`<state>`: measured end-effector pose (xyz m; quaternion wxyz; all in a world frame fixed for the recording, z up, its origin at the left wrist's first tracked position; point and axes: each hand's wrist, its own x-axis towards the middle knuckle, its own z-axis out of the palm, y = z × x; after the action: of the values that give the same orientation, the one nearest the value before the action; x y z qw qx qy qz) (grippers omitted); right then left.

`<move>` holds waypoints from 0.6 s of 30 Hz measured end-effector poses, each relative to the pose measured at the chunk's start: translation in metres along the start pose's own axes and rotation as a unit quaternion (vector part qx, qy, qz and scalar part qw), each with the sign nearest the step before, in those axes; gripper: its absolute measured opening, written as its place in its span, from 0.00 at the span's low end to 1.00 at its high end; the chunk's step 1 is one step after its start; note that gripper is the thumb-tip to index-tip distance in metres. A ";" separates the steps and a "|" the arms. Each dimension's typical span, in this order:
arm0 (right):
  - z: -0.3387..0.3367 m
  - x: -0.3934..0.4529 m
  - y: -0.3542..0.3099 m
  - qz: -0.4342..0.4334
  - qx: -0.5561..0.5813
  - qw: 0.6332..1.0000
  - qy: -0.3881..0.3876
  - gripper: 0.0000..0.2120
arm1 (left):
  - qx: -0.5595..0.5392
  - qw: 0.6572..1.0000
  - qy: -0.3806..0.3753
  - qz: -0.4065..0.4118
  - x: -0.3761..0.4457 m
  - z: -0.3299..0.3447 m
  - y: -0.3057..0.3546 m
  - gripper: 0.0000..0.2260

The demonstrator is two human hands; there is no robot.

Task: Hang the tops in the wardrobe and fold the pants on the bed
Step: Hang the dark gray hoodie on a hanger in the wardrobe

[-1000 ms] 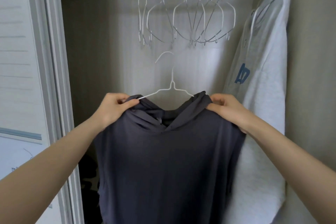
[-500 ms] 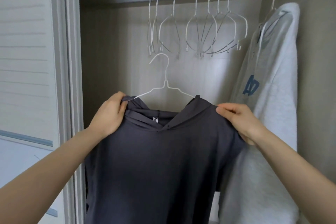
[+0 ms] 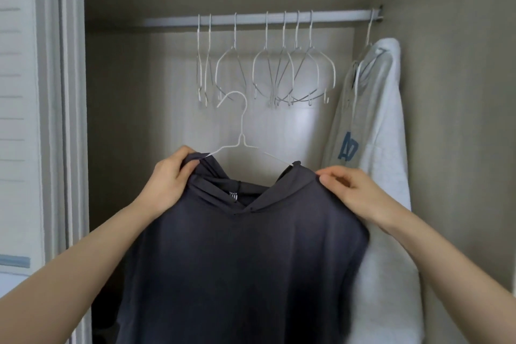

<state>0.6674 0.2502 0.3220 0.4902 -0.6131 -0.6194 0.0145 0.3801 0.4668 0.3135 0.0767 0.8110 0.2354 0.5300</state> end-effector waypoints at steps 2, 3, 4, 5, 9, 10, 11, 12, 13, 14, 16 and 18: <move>-0.007 -0.008 -0.008 0.005 -0.042 0.998 -0.043 0.10 | -0.009 1.000 0.003 0.015 0.006 0.009 0.007 0.05; -0.010 -0.014 -0.012 0.020 -0.025 0.997 -0.064 0.11 | -0.013 1.000 0.005 0.019 0.009 0.014 0.010 0.05; -0.014 -0.020 -0.014 0.045 0.029 0.996 -0.076 0.12 | -0.014 1.000 0.003 0.017 0.012 0.020 0.013 0.05; -0.018 -0.027 -0.018 0.074 0.093 0.990 -0.074 0.13 | -0.012 1.000 -0.005 0.013 0.015 0.026 0.016 0.04; -0.043 -0.048 -0.045 0.136 0.213 0.967 -0.008 0.13 | 0.006 0.998 -0.064 -0.027 0.029 0.058 0.030 0.04; -0.051 -0.051 -0.052 0.151 0.203 0.967 0.018 0.13 | -0.008 0.998 -0.066 -0.012 0.032 0.067 0.035 0.05; -0.058 -0.053 -0.059 0.167 0.187 0.967 0.038 0.13 | -0.031 0.997 -0.072 0.006 0.034 0.077 0.042 0.07; -0.064 -0.054 -0.066 0.183 0.169 0.967 0.057 0.12 | -0.055 0.995 -0.085 0.024 0.035 0.087 0.050 0.08; -0.072 -0.056 -0.071 0.195 0.152 0.966 0.073 0.12 | -0.076 0.991 -0.105 0.038 0.038 0.099 0.060 0.09; -0.077 -0.056 -0.076 0.207 0.137 0.965 0.082 0.12 | -0.090 0.987 -0.125 0.050 0.039 0.110 0.067 0.10; -0.088 -0.060 -0.085 0.222 0.106 0.965 0.090 0.12 | -0.108 0.980 -0.156 0.066 0.042 0.132 0.082 0.13; -0.097 -0.065 -0.090 0.227 0.065 0.968 0.087 0.12 | -0.133 0.974 -0.172 0.070 0.043 0.148 0.093 0.13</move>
<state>0.6458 0.1207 0.3901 0.5650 -0.7034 -0.4165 0.1121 0.5552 0.4237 0.3205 0.1859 0.8869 0.0890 0.4134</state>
